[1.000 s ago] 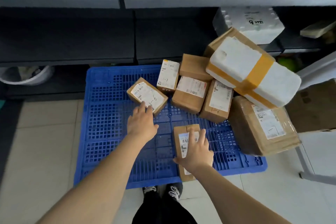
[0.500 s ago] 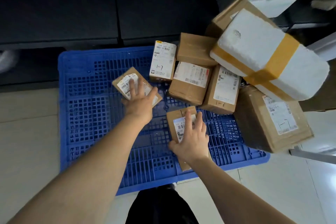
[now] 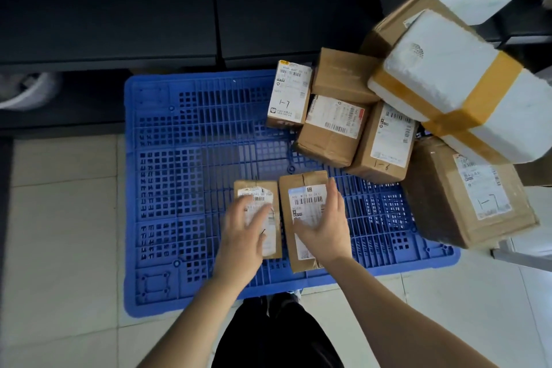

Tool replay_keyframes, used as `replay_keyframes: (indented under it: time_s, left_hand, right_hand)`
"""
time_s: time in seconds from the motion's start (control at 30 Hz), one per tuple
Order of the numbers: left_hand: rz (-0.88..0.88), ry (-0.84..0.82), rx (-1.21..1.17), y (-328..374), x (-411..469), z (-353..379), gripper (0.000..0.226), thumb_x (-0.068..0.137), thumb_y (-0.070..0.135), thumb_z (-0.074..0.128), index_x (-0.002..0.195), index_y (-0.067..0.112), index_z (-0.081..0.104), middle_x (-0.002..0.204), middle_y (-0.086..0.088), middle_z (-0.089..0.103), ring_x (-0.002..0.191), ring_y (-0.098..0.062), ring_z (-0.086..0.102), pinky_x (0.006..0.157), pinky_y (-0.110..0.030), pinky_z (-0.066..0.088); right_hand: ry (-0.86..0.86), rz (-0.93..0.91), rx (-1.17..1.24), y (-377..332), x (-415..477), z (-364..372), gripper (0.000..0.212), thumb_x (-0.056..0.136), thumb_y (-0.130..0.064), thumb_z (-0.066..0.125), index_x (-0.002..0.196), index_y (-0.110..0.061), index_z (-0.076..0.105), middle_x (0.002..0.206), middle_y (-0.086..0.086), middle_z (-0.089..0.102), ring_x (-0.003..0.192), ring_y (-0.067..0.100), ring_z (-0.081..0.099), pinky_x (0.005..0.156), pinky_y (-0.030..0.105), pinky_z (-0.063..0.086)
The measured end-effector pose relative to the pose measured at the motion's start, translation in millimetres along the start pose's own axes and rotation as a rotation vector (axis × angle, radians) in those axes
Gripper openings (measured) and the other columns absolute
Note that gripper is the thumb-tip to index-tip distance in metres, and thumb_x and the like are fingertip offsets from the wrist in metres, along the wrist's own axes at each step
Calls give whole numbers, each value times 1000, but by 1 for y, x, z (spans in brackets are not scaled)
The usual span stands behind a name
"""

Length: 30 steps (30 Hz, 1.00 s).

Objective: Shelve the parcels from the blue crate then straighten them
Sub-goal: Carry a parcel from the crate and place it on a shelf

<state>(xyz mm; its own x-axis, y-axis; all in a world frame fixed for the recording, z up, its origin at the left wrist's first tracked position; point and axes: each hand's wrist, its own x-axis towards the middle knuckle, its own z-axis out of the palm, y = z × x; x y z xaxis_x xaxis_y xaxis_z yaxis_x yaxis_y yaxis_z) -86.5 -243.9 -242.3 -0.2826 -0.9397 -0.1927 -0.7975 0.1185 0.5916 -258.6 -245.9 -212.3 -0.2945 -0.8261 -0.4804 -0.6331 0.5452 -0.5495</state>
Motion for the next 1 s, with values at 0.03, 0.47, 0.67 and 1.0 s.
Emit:
replay_keyframes:
  time_s: [0.03, 0.47, 0.67, 1.0]
  left_hand:
    - [-131, 51, -96, 2, 0, 0, 75, 75, 5, 77, 140, 22, 43, 147, -6, 23, 140, -26, 21, 112, -39, 32]
    - [-785, -78, -959, 11, -34, -10, 54, 98, 8, 50, 146, 29, 35, 134, 6, 55, 116, -12, 53, 99, -30, 40]
    - [-821, 251, -1067, 23, -77, -52, 38, 103, 16, 41, 137, 32, 48, 127, 6, 62, 115, -15, 59, 103, -43, 45]
    - [-794, 851, -1109, 38, -187, -154, 27, 102, 22, 44, 127, 18, 53, 114, 2, 67, 90, -6, 63, 72, -25, 48]
  right_hand:
    - [30, 28, 43, 2, -2, 0, 95, 80, -24, 69, 153, -17, 9, 155, 2, 24, 137, 21, 34, 101, 41, 43]
    - [-12, 317, 572, 33, -36, -10, 42, 94, -6, 41, 126, -29, 56, 108, -9, 64, 97, 13, 60, 81, 34, 50]
    - [-181, 202, 642, 7, -56, -29, 44, 97, -8, 38, 133, -27, 54, 127, -3, 60, 116, 18, 55, 97, 39, 47]
    - [-395, -304, 585, -113, -130, -27, 18, 99, -11, 50, 114, -18, 56, 110, -5, 65, 98, 8, 61, 71, 13, 47]
